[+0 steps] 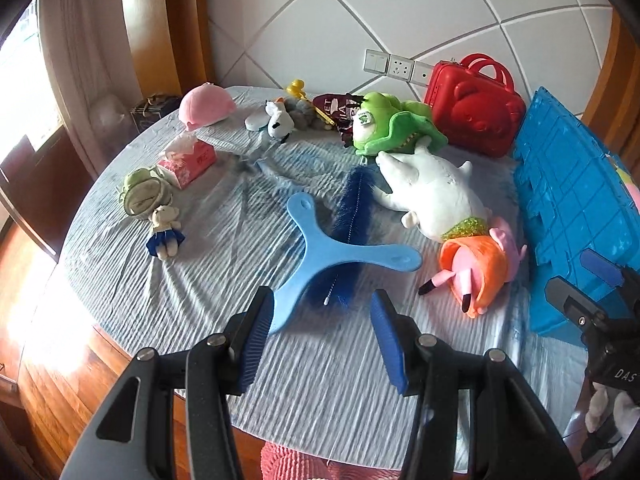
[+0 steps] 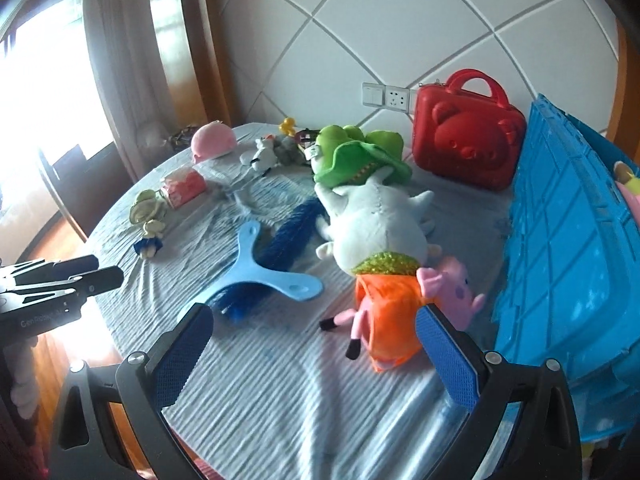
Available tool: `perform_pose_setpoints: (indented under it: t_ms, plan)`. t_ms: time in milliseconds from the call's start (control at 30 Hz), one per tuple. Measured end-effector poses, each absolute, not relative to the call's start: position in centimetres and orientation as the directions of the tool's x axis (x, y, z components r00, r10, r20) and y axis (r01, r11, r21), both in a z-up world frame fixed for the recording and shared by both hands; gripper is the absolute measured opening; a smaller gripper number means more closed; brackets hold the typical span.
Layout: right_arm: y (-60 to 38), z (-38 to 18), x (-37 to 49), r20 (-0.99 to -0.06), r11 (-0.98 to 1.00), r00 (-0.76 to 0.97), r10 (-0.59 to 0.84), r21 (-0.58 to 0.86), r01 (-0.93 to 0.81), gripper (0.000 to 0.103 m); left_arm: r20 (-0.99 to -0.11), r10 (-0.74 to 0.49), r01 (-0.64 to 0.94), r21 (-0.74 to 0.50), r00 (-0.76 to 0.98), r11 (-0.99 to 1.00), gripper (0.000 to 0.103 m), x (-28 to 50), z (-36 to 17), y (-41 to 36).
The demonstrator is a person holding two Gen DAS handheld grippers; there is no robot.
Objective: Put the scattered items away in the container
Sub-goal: 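Move both tools toward the white plush with the green hat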
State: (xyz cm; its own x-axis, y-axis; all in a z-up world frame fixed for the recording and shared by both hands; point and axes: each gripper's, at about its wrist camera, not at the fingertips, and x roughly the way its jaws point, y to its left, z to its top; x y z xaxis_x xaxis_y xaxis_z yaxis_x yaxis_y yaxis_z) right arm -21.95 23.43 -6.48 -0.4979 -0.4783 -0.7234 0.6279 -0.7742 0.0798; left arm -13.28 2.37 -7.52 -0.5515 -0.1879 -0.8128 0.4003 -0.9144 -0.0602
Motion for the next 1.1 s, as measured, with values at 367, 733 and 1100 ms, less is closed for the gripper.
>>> perform_pose_setpoints:
  t_ms: [367,733,1100]
  plan:
    - [19.7,-7.8,-25.6,-0.742,-0.895,-0.564,-0.363,0.108,0.433,0.103,-0.815,-0.051,0.152,-0.046,-0.577,-0.987,0.049,-21.0,-7.6,-3.1]
    - [18.3,-9.6,-30.5,-0.791,-0.969,-0.574,-0.21,0.089,0.231,0.103,-0.851,0.071,-0.006,-0.08,-0.52,-0.997,0.049,-30.5,-9.8,-5.1]
    - [18.8,-16.6,-41.1,-0.859,-0.955,-0.443,-0.255,0.153,0.255,0.103,-0.901,0.029,0.08,-0.07,-0.432,-0.994,0.049,-37.1,-14.5,-5.2]
